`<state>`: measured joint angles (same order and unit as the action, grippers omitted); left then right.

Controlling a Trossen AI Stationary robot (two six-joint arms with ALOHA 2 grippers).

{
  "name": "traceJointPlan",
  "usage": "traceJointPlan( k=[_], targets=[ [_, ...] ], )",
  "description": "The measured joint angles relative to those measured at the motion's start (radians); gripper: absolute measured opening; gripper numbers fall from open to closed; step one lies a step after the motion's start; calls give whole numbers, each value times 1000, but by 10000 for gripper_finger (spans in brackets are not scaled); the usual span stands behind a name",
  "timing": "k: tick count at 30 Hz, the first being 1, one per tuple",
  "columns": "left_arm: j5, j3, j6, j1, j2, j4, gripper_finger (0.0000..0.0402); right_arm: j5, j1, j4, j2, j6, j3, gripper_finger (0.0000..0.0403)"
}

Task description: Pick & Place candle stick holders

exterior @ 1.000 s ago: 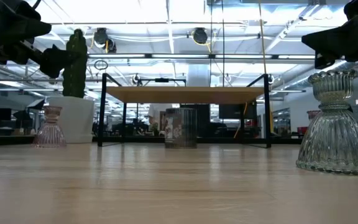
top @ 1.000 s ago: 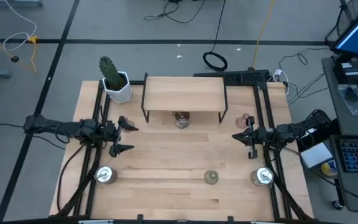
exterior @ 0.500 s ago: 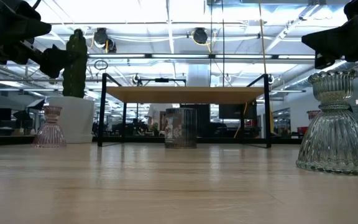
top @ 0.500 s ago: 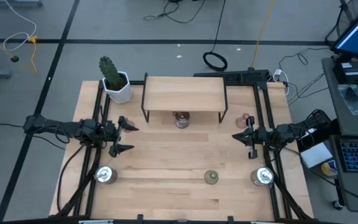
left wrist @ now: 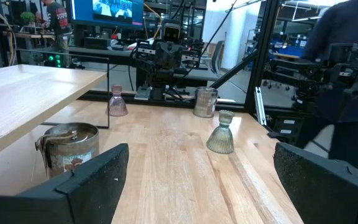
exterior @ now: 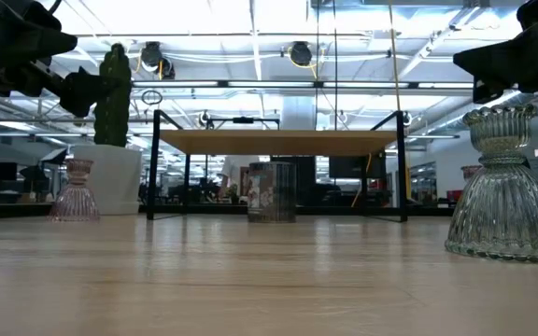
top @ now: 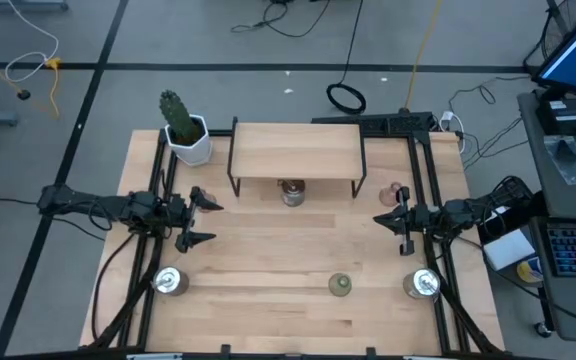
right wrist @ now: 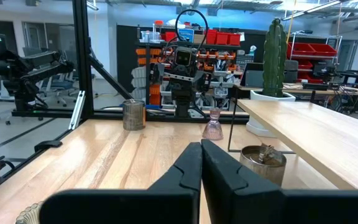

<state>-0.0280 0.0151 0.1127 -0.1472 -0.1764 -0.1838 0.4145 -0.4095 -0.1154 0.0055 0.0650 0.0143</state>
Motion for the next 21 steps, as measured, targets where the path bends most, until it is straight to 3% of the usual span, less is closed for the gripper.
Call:
traceJointPlan(
  k=[21],
  targets=[
    [0, 0, 0, 0, 0, 0, 395, 0, 3, -17, 0, 0, 0, 0]
  ],
)
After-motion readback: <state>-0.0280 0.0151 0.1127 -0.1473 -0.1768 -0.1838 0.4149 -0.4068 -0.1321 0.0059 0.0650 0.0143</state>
